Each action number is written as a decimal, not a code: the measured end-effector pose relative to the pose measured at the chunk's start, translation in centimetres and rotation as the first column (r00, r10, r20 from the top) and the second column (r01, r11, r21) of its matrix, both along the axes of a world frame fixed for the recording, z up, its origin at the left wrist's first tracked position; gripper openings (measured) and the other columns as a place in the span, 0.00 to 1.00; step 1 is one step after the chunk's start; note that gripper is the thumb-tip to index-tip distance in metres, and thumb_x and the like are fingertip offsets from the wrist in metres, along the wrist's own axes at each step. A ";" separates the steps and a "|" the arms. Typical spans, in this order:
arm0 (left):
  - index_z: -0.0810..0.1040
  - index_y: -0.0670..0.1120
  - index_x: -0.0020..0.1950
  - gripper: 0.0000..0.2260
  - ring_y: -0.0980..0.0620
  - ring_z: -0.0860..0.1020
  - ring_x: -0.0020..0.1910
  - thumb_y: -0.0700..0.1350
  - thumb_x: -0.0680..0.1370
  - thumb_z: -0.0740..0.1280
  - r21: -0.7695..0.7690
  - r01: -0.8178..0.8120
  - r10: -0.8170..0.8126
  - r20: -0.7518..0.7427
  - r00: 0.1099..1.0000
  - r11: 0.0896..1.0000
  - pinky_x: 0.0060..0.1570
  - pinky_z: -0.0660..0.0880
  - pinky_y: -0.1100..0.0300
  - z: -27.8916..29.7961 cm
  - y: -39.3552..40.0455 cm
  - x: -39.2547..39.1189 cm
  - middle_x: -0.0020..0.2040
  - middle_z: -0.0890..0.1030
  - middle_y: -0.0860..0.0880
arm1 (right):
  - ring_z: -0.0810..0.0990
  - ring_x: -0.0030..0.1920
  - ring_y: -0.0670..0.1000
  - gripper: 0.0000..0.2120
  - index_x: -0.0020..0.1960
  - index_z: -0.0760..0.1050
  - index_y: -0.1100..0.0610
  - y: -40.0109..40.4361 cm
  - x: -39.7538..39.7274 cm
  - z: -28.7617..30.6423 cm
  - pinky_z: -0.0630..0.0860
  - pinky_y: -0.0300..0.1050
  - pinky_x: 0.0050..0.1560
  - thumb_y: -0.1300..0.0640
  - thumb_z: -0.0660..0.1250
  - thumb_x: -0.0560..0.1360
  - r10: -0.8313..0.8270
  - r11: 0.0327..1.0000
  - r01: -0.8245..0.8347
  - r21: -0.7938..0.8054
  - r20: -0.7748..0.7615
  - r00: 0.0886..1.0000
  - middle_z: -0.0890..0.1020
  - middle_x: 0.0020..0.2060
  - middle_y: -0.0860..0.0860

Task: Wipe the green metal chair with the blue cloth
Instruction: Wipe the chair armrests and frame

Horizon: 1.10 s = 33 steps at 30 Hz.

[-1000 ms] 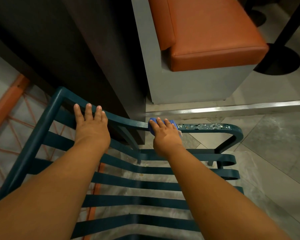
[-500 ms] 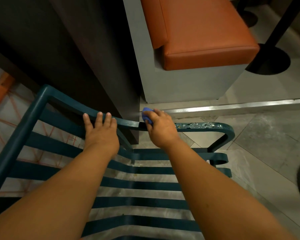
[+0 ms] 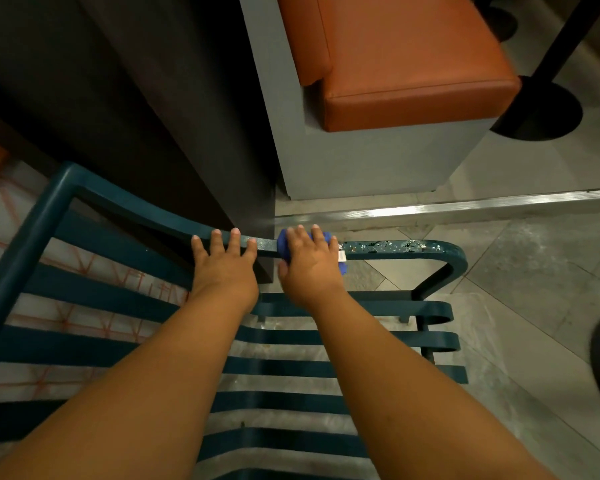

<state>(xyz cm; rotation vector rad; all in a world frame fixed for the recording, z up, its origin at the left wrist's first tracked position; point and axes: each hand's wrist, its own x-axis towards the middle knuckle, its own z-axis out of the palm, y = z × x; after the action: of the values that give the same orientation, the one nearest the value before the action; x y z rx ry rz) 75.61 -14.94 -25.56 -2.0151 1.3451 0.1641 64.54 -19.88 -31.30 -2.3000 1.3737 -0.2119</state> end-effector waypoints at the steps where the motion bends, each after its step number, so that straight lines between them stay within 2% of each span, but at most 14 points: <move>1: 0.37 0.54 0.77 0.40 0.38 0.39 0.75 0.47 0.77 0.65 0.002 -0.012 0.012 -0.003 1.000 1.000 0.70 0.38 0.34 -0.1 0.1 -0.1 0.78 0.38 0.45 | 0.48 0.77 0.56 0.30 0.77 0.51 0.52 0.2 -0.3 -0.3 0.42 0.58 0.75 0.50 0.59 0.79 0.065 0.998 -0.065 -0.025 -0.030 0.997 0.55 0.77 0.52; 5: 0.36 0.54 0.76 0.43 0.37 0.37 0.75 0.47 0.76 0.66 -0.004 -0.033 0.033 -0.034 0.999 0.999 0.70 0.38 0.35 -0.3 0.0 -0.2 0.78 0.36 0.45 | 0.48 0.77 0.53 0.37 0.77 0.49 0.49 -1.6 -3.5 -0.4 0.43 0.53 0.75 0.61 0.65 0.76 0.233 0.972 -0.235 0.002 -0.128 0.964 0.53 0.77 0.50; 9: 0.35 0.53 0.76 0.43 0.36 0.37 0.75 0.46 0.76 0.66 0.009 -0.035 0.035 -0.045 0.998 0.999 0.72 0.38 0.37 -0.5 -0.1 -0.3 0.77 0.36 0.44 | 0.55 0.75 0.56 0.33 0.75 0.58 0.54 -2.7 -2.0 0.7 0.49 0.56 0.75 0.61 0.67 0.73 0.063 0.997 -0.056 0.049 -0.165 0.984 0.63 0.73 0.54; 11: 0.35 0.53 0.76 0.43 0.36 0.37 0.75 0.44 0.76 0.66 0.005 -0.041 0.041 -0.046 0.998 0.999 0.72 0.39 0.38 -0.5 -0.1 -0.5 0.77 0.35 0.44 | 0.49 0.76 0.58 0.35 0.76 0.53 0.55 -1.7 -0.5 0.6 0.45 0.59 0.74 0.61 0.65 0.74 0.028 0.999 -0.021 0.041 -0.180 0.983 0.58 0.75 0.55; 15: 0.35 0.53 0.76 0.43 0.36 0.37 0.75 0.44 0.76 0.66 0.009 -0.036 0.036 -0.051 0.998 0.999 0.72 0.39 0.38 -0.6 -0.1 -0.6 0.77 0.35 0.44 | 0.45 0.77 0.54 0.38 0.78 0.46 0.51 -1.1 -2.5 -0.2 0.40 0.54 0.74 0.64 0.63 0.75 0.202 0.979 -0.204 -0.005 -0.144 0.969 0.50 0.78 0.51; 17: 0.35 0.53 0.76 0.44 0.36 0.37 0.75 0.44 0.75 0.67 0.005 -0.029 0.030 -0.060 0.998 1.000 0.72 0.39 0.37 -0.5 -0.1 -0.4 0.77 0.35 0.44 | 0.50 0.77 0.54 0.36 0.77 0.52 0.51 -2.1 -3.8 0.1 0.44 0.53 0.75 0.64 0.65 0.74 0.203 0.979 -0.202 0.021 -0.131 0.970 0.56 0.77 0.52; 19: 0.34 0.53 0.76 0.44 0.36 0.37 0.75 0.44 0.75 0.67 0.013 -0.020 0.021 -0.058 0.998 1.000 0.72 0.39 0.37 -0.5 0.1 -0.4 0.77 0.35 0.44 | 0.59 0.74 0.55 0.30 0.72 0.62 0.54 -3.1 -3.2 0.6 0.50 0.56 0.75 0.63 0.67 0.73 0.096 0.995 -0.092 0.045 -0.119 0.988 0.66 0.71 0.54; 21: 0.34 0.53 0.76 0.43 0.35 0.37 0.75 0.44 0.76 0.66 0.012 -0.018 0.019 -0.054 0.998 1.000 0.72 0.39 0.37 -0.6 0.1 -0.4 0.77 0.35 0.44 | 0.60 0.73 0.57 0.26 0.69 0.66 0.56 -2.9 -1.5 0.9 0.52 0.58 0.75 0.62 0.67 0.72 0.011 0.999 -0.005 0.042 -0.152 0.988 0.70 0.68 0.55; 23: 0.34 0.53 0.76 0.43 0.35 0.37 0.75 0.44 0.76 0.66 0.005 -0.026 0.026 -0.041 0.999 1.000 0.72 0.38 0.37 -0.8 0.1 -0.5 0.77 0.35 0.44 | 0.53 0.76 0.58 0.31 0.74 0.59 0.56 -2.0 -0.8 0.4 0.46 0.58 0.75 0.62 0.65 0.73 0.011 1.000 -0.011 0.000 -0.138 0.990 0.62 0.74 0.56; 25: 0.34 0.53 0.76 0.44 0.36 0.37 0.75 0.45 0.76 0.67 -0.002 -0.032 0.031 -0.034 0.999 1.000 0.71 0.38 0.37 -1.0 0.1 -0.5 0.77 0.35 0.44 | 0.46 0.77 0.55 0.35 0.77 0.50 0.54 -0.8 -2.0 -0.1 0.40 0.55 0.74 0.63 0.62 0.75 0.102 0.993 -0.108 -0.043 -0.121 0.987 0.53 0.77 0.54; 27: 0.34 0.53 0.76 0.44 0.36 0.37 0.75 0.44 0.75 0.67 -0.016 -0.034 0.033 -0.037 0.999 0.999 0.71 0.38 0.37 -1.1 0.1 -0.5 0.77 0.35 0.44 | 0.44 0.77 0.53 0.36 0.78 0.47 0.52 -0.4 -4.1 0.1 0.38 0.51 0.74 0.65 0.61 0.76 0.227 0.972 -0.232 -0.035 -0.107 0.968 0.50 0.78 0.51; 29: 0.34 0.53 0.76 0.45 0.36 0.37 0.75 0.43 0.75 0.67 -0.023 -0.034 0.034 -0.040 0.999 0.999 0.71 0.38 0.38 -1.2 0.1 -0.5 0.77 0.35 0.44 | 0.55 0.76 0.51 0.33 0.76 0.56 0.51 -0.1 -6.0 1.0 0.45 0.41 0.74 0.66 0.63 0.76 0.241 0.963 -0.249 0.099 0.082 0.967 0.58 0.76 0.52; 31: 0.34 0.53 0.76 0.45 0.36 0.37 0.75 0.43 0.75 0.67 -0.026 -0.030 0.028 -0.042 0.999 0.999 0.71 0.37 0.38 -1.2 0.1 -0.5 0.77 0.35 0.44 | 0.73 0.63 0.47 0.21 0.71 0.67 0.51 0.6 -7.2 2.4 0.62 0.29 0.64 0.62 0.61 0.79 0.026 0.949 -0.134 0.286 0.352 0.936 0.74 0.65 0.53; 33: 0.34 0.53 0.76 0.44 0.35 0.37 0.74 0.43 0.75 0.66 -0.030 -0.026 0.025 -0.042 0.999 0.999 0.71 0.37 0.38 -1.3 0.1 -0.5 0.77 0.35 0.44 | 0.76 0.53 0.45 0.17 0.68 0.70 0.52 1.4 -7.9 3.5 0.72 0.32 0.55 0.61 0.58 0.81 -0.152 0.942 -0.022 0.335 0.483 0.862 0.77 0.54 0.49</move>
<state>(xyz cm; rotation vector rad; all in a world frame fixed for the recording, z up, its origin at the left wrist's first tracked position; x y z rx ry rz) 75.09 -14.86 -26.87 -2.0650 1.3560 0.1998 56.66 -18.48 -27.80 -1.7516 1.1124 -0.5235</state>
